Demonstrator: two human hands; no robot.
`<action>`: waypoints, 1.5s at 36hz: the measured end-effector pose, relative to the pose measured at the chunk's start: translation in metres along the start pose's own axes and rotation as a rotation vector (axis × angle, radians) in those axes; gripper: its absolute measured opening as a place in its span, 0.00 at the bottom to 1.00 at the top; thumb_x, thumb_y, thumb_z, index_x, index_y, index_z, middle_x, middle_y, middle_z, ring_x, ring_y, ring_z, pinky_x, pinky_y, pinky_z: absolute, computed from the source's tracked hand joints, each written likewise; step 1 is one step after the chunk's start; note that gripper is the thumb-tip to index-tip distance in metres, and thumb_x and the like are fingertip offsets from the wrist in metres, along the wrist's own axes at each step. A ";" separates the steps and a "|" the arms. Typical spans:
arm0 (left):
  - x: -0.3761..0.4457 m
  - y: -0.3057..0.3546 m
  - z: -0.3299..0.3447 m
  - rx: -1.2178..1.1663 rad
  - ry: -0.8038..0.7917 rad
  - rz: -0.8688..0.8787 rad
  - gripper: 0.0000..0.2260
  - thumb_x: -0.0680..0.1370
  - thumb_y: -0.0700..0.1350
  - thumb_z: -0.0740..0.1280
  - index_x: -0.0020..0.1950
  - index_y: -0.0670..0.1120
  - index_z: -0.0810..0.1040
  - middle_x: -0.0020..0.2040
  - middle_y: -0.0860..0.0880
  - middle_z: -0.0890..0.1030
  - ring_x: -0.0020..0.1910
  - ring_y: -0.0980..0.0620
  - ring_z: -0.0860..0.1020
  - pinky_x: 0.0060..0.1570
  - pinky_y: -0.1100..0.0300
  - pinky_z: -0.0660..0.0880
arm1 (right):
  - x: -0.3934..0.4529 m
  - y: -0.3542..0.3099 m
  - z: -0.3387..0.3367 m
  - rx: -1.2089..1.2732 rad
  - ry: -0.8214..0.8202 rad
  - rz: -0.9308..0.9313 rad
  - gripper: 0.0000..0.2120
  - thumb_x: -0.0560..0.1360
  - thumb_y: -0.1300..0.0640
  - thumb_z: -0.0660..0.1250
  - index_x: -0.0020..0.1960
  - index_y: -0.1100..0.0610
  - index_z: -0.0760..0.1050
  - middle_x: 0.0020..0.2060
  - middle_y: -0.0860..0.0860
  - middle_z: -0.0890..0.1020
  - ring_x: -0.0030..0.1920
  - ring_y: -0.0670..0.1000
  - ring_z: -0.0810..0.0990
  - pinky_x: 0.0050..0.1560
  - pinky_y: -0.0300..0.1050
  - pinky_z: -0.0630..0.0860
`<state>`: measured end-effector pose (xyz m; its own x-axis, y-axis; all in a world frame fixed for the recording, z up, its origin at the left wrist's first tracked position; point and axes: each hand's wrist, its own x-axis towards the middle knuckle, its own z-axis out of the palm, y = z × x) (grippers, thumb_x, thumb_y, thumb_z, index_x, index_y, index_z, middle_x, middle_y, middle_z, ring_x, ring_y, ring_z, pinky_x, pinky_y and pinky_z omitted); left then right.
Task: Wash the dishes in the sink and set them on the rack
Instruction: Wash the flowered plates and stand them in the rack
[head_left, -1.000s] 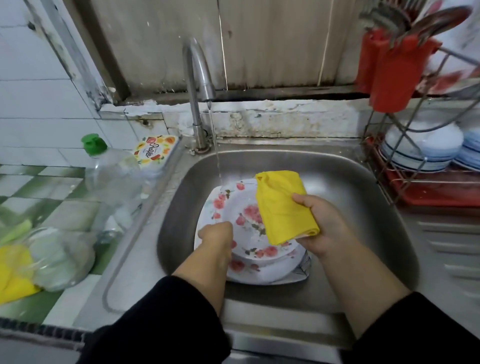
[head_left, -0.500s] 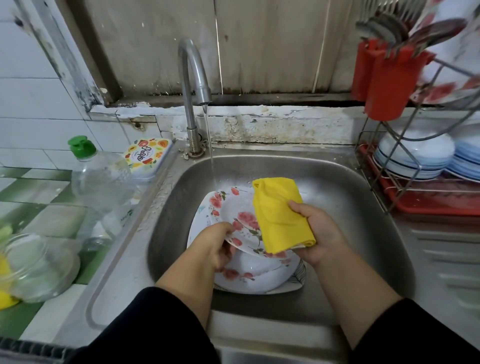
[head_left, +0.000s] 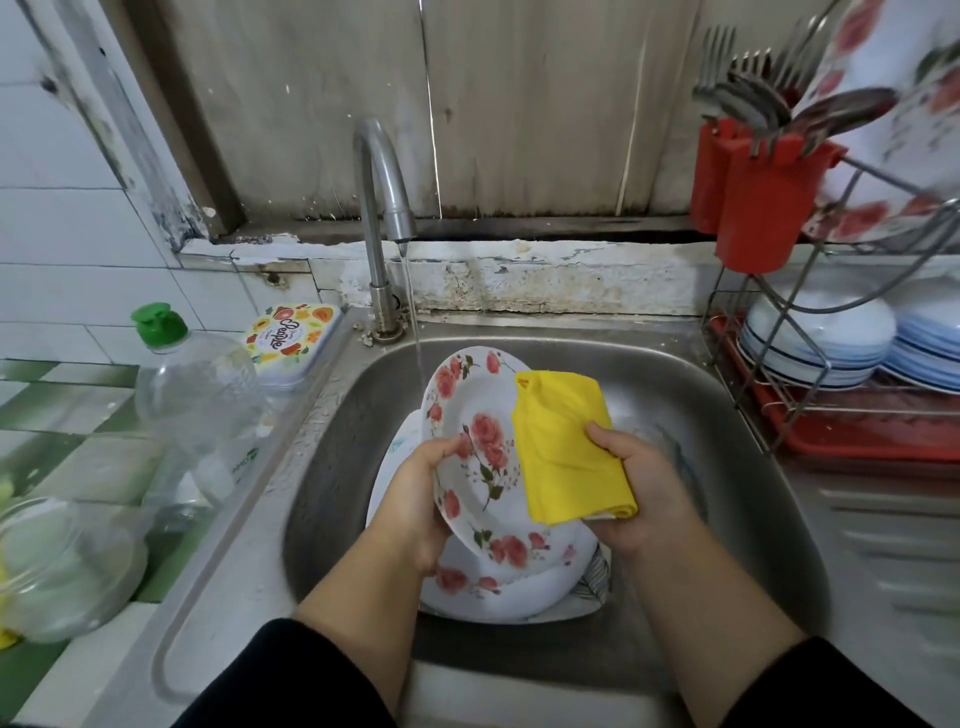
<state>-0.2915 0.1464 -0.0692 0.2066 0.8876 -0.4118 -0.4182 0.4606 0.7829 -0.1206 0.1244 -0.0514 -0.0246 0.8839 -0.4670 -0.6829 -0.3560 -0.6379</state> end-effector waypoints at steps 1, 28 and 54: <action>-0.001 0.001 0.001 -0.024 -0.007 0.015 0.12 0.77 0.43 0.60 0.54 0.43 0.80 0.47 0.42 0.84 0.49 0.42 0.80 0.57 0.48 0.74 | -0.001 -0.001 0.000 0.006 -0.001 -0.002 0.09 0.79 0.57 0.60 0.52 0.62 0.74 0.40 0.59 0.83 0.42 0.59 0.80 0.40 0.52 0.75; -0.010 0.002 0.010 -0.091 -0.048 0.174 0.12 0.79 0.47 0.59 0.56 0.47 0.79 0.49 0.44 0.84 0.52 0.42 0.80 0.59 0.46 0.73 | -0.002 -0.010 0.000 0.086 0.037 -0.055 0.15 0.79 0.57 0.60 0.65 0.61 0.71 0.49 0.60 0.81 0.46 0.59 0.80 0.43 0.54 0.75; -0.041 0.008 0.037 -0.078 -0.160 0.091 0.20 0.79 0.57 0.54 0.57 0.47 0.79 0.55 0.43 0.83 0.57 0.44 0.79 0.61 0.48 0.72 | 0.000 -0.004 0.043 -1.803 0.116 -0.554 0.31 0.77 0.48 0.57 0.77 0.51 0.49 0.74 0.51 0.52 0.69 0.58 0.55 0.69 0.52 0.58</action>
<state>-0.2705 0.1138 -0.0286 0.3000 0.9188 -0.2564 -0.5074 0.3813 0.7728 -0.1495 0.1389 -0.0223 -0.0048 1.0000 0.0037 0.8844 0.0060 -0.4667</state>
